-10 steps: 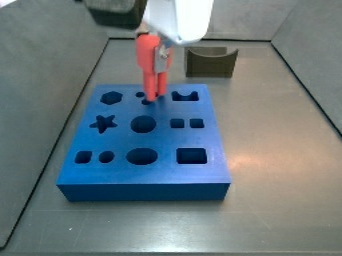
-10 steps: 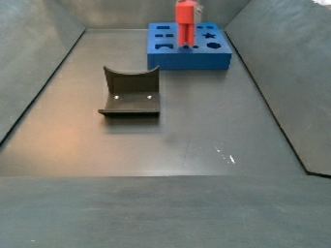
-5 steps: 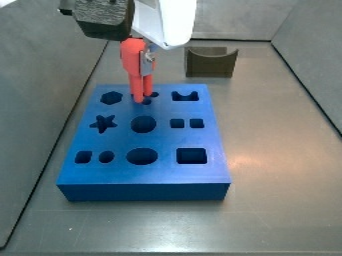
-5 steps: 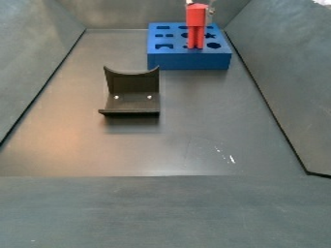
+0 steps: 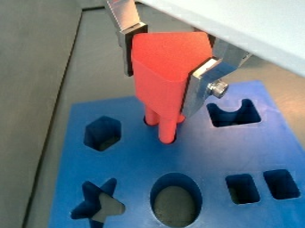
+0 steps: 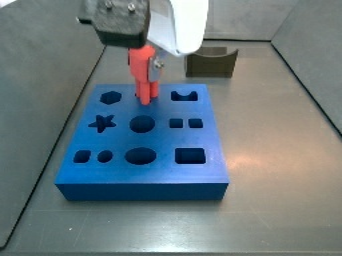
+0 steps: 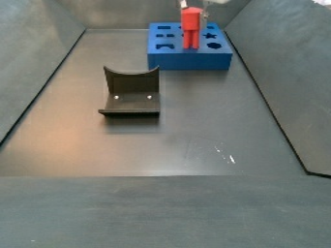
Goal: Insert the 3 prong object.
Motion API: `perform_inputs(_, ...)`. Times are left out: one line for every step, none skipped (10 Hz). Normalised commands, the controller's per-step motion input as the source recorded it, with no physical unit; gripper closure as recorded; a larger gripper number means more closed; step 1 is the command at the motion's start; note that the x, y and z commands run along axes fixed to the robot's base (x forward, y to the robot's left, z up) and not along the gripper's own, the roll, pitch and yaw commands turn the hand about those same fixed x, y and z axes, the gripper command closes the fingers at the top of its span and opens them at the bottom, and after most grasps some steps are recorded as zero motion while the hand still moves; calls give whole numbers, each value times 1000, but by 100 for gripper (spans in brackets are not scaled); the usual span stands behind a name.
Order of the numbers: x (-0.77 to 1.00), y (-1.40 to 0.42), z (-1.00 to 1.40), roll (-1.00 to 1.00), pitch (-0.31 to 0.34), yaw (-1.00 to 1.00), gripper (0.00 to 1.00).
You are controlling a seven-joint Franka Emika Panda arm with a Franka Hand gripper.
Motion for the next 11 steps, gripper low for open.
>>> perform_inputs(-131, 0, -343, 77, -100, 289, 100)
perform_inputs(0, 0, -343, 89, -29, 171, 100)
perform_inputs(0, -86, -351, 111, -11, 0, 100)
perform_inputs(0, -69, -366, 107, 0, -97, 100)
perform_inputs(0, -49, -400, 81, 0, -226, 100)
perform_inputs(0, -31, -417, 74, -3, -234, 100)
perform_inputs(-49, 0, -340, 103, -14, -91, 100)
perform_inputs(-200, -46, -334, 177, -77, 0, 100)
perform_inputs(-89, 0, -220, 0, -97, 0, 100)
perform_inputs(-20, 0, -57, -69, -93, 0, 100)
perform_inputs(0, 0, 0, 0, 0, 0, 100)
